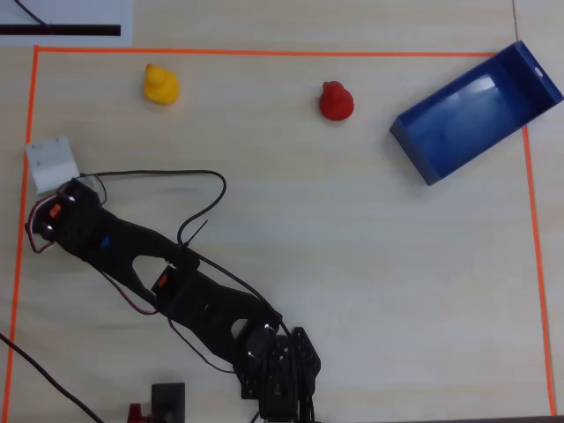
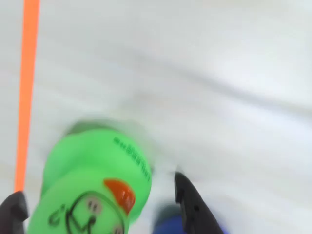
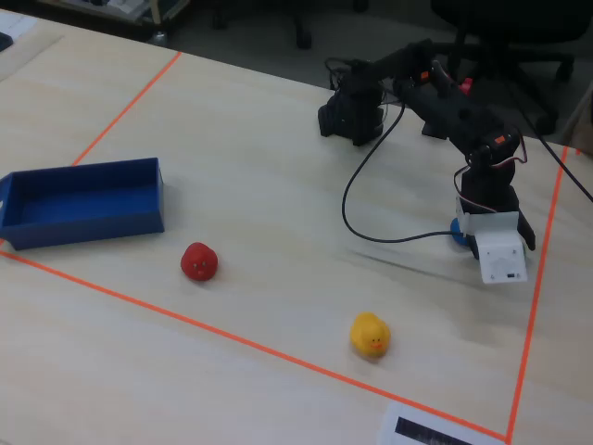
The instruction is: Grasp green duck and put it into box.
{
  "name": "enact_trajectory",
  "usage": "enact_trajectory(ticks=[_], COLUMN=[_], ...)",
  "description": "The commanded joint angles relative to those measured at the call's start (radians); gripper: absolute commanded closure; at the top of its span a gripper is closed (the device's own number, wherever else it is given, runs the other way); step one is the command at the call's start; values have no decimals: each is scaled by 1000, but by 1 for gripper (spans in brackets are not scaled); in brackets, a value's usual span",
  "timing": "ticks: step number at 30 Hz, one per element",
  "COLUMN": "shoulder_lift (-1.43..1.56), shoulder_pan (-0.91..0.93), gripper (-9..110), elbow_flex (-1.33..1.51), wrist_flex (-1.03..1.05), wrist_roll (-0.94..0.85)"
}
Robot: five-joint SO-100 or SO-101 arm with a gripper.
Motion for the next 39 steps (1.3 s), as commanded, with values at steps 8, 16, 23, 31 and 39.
enact_trajectory(ticks=[8, 16, 23, 31, 39], shoulder_lift=[-5, -40, -25, 38, 38], shoulder_pan=[37, 23, 15, -3, 14], gripper=[63, 66, 70, 69, 72], elbow_flex=[-72, -74, -71, -2, 9], wrist_flex=[-23, -20, 29, 40, 5], wrist_roll=[-11, 8, -2, 9, -2])
